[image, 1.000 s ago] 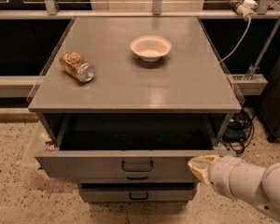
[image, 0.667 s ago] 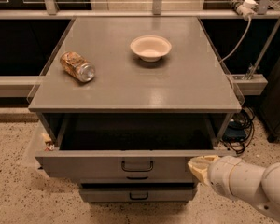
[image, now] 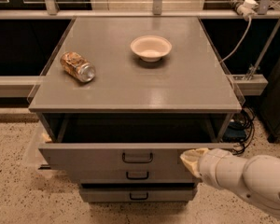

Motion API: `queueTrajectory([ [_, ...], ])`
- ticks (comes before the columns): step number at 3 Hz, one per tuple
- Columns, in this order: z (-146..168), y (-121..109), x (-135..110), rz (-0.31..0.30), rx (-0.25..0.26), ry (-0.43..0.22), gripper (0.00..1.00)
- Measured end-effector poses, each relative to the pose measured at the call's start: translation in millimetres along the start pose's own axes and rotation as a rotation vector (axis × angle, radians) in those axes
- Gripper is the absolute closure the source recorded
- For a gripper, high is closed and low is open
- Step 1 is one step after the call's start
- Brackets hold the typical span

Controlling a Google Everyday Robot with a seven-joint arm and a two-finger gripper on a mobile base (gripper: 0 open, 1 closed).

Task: Close top drawer

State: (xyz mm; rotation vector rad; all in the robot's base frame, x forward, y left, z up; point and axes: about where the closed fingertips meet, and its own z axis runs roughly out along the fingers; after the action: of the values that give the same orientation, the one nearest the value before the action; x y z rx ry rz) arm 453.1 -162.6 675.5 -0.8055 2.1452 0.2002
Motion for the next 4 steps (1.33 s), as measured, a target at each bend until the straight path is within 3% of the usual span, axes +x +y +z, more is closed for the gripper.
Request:
queueTrajectory([
  [2,43.7,-9.3,-42.5,-0.04,0.037,-0.075,1.0],
  [4,53.4,-8.5,-54.8,-0.048,0.045,-0.096,1.0],
])
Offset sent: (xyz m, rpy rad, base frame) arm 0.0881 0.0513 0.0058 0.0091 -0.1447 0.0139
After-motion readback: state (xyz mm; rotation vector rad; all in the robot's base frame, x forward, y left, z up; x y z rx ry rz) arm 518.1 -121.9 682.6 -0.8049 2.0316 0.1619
